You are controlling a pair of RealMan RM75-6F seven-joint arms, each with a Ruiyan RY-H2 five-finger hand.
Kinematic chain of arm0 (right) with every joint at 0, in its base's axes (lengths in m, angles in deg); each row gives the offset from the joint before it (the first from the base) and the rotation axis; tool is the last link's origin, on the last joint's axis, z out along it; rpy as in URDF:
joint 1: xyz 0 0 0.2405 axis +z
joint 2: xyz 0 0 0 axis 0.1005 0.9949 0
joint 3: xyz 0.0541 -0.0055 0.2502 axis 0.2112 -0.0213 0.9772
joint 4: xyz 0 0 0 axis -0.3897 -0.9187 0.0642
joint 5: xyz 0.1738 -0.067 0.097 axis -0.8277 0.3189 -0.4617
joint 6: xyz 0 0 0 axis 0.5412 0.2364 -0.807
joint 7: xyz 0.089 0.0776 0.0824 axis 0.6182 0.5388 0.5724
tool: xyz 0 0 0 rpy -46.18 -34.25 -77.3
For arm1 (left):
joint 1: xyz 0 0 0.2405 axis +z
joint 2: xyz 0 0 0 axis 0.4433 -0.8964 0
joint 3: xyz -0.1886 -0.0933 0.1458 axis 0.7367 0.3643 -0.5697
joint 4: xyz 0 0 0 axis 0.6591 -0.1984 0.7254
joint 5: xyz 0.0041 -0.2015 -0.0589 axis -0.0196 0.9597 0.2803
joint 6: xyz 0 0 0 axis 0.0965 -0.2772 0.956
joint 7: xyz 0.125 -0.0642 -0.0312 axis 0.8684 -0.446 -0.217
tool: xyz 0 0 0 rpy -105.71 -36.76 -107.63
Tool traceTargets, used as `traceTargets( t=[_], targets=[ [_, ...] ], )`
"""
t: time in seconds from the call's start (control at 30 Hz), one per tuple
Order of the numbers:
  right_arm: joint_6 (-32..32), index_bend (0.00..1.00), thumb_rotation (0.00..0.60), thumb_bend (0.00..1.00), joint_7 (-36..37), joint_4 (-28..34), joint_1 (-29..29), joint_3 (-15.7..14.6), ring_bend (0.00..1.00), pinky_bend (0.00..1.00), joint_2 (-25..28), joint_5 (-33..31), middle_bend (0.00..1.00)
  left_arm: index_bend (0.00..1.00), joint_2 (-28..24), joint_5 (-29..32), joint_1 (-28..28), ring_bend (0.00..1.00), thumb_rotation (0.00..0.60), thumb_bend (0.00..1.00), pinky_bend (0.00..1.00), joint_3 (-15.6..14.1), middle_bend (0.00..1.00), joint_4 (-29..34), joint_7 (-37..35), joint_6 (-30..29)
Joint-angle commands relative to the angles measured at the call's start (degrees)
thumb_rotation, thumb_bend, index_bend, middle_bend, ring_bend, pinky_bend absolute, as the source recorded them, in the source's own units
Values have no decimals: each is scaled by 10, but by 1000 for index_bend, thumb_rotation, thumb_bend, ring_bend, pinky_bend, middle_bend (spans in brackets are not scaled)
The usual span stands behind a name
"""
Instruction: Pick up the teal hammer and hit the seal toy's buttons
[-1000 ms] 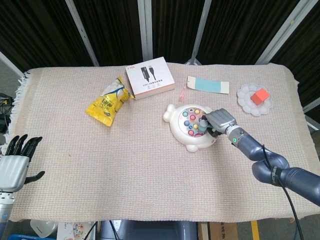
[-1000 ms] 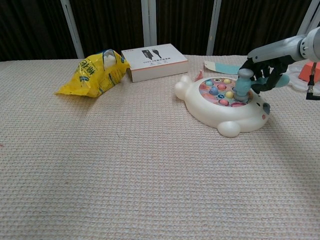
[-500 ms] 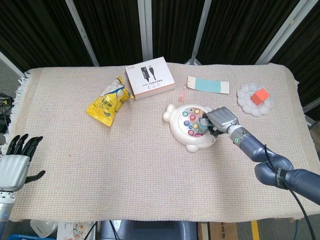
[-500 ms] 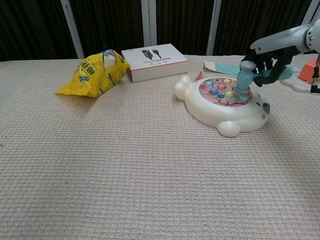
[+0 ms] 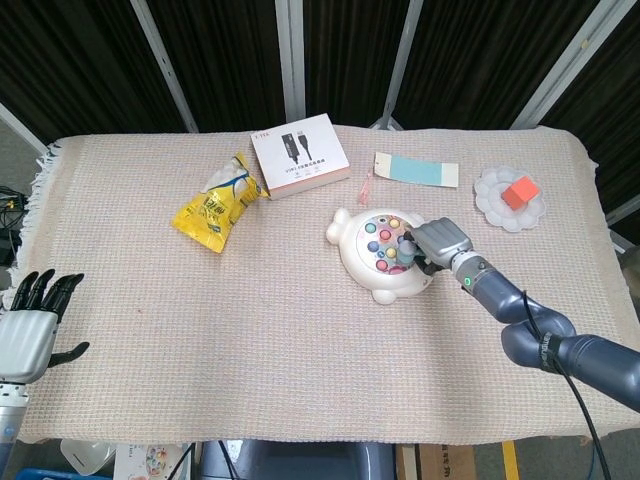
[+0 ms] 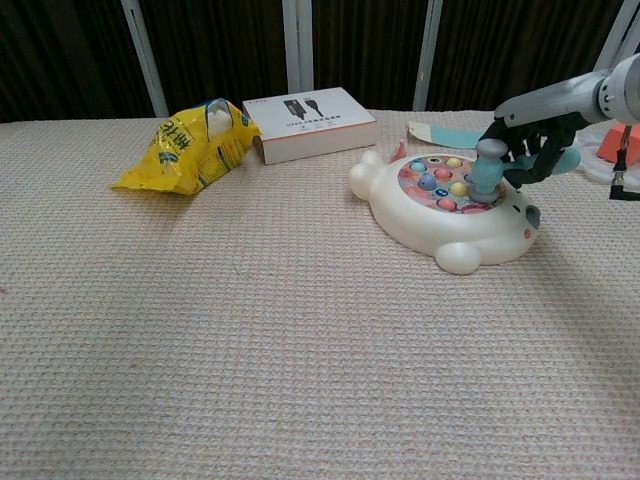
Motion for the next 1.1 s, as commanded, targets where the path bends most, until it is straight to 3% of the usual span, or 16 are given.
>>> traceTargets(
  t=[0.03,0.23,0.43,0.63,0.73,1.1],
  targets=[
    [30,844,600,840,-1,44,-10,6,650,466,41,2,779,113,-1,-3,1,9,600,86,16,0,128,-1,-3,-3],
    [66,844,600,840,9,82,-42,2,650,466,80,13,780,113,-1,-10,2,9,600,86,16,-1,128,-1,-7,-9],
    [86,843,600,839,44,70,-86,-12,650,466,73,53,779,113,-1,-12,6,9,600,86,16,-4,128,-2,-7,-12],
    [98,770,600,839,92,23,-124,-26,596,465,40,102,778,113,-1,-15,8,9,600,86,16,-7,128,3,-3,-16],
    [100,726,600,839,141,-29,-146,-33,558,442,7,131,758,113,-2,-17,10,9,600,86,16,-8,127,8,3,-18],
    [95,646,600,840,242,-123,-168,-43,482,377,-32,205,686,113,-4,-15,11,9,600,86,16,-8,127,20,15,-16]
  ],
)
